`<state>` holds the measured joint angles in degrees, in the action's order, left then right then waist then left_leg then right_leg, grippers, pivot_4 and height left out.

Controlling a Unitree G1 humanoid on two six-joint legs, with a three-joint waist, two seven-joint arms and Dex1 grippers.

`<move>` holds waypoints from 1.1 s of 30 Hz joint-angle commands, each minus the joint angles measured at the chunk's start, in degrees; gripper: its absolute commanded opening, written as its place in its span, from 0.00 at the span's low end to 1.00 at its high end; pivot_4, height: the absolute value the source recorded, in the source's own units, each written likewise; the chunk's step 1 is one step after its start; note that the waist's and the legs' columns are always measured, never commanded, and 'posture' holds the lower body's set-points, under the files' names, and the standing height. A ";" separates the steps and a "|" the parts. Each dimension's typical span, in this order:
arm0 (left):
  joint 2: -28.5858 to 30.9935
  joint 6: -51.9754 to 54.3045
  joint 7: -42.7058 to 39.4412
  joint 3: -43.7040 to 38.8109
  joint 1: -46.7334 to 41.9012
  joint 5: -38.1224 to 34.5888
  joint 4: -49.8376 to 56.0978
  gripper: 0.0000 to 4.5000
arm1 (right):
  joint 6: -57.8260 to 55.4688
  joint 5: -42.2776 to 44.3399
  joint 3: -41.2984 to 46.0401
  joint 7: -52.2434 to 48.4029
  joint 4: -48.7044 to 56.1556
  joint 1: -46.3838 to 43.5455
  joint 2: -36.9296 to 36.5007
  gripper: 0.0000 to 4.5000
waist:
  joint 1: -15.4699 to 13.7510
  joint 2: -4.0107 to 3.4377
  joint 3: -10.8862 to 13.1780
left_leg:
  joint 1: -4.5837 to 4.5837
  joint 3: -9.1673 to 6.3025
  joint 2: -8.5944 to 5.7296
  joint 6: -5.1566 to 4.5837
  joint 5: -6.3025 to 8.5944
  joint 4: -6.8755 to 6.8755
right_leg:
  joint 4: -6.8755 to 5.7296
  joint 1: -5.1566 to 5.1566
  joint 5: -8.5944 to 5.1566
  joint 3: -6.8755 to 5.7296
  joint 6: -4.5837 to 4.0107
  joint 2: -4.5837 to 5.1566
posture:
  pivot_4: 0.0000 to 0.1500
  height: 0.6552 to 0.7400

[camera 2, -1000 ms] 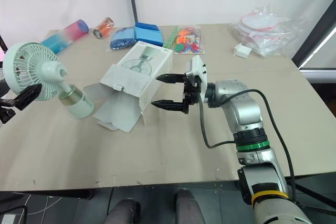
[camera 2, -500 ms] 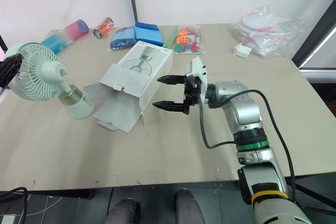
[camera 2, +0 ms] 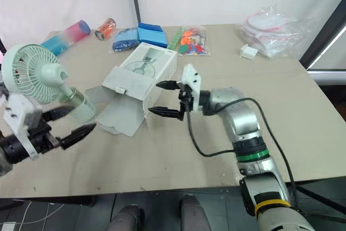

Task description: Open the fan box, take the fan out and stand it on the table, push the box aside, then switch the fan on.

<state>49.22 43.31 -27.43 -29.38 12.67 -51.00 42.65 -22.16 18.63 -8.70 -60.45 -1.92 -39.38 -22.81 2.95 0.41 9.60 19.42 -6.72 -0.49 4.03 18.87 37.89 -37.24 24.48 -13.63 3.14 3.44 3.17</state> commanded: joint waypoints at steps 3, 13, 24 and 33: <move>-2.03 -9.38 -5.13 3.37 1.65 10.45 -4.27 1.00 | -6.65 -3.29 -3.11 13.19 11.64 2.10 5.36 1.00 | -0.21 0.01 0.00 | 0.03 -0.03 0.00 0.03 -0.02 0.00 | 0.00 0.00 0.01 -0.02 -0.01 0.00 | 1.00 1.00; -4.84 -11.70 -6.25 9.56 -3.66 15.19 -6.40 1.00 | -18.58 -13.28 -7.74 33.76 15.31 5.92 12.47 1.00 | -0.23 0.12 -0.07 | 0.06 -0.07 -0.03 0.01 -0.01 0.00 | 0.06 0.00 0.04 -0.05 0.01 0.04 | 1.00 1.00; -5.68 -8.68 -6.48 10.81 -5.86 13.98 -4.47 1.00 | -23.30 -14.89 -9.34 42.46 14.34 6.85 21.34 1.00 | -0.07 0.13 -0.07 | 0.04 -0.07 0.00 -0.08 0.04 0.00 | 0.06 0.00 0.04 -0.04 0.01 0.00 | 1.00 1.00; -6.99 -7.29 -4.90 10.69 -6.29 13.69 -2.98 1.00 | -24.10 -16.66 -3.95 50.25 6.15 3.95 25.25 1.00 | -0.06 0.14 -0.08 | 0.04 -0.09 -0.02 -0.06 0.03 -0.01 | 0.07 -0.02 0.05 -0.06 0.01 0.01 | 1.00 1.00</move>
<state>42.40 36.19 -32.78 -18.02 6.69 -36.71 37.67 -46.42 2.00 -14.39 -11.58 3.71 -34.31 1.71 2.89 0.55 9.53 19.46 -6.80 -0.51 3.97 18.90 37.88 -37.16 24.46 -13.58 3.09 3.45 3.19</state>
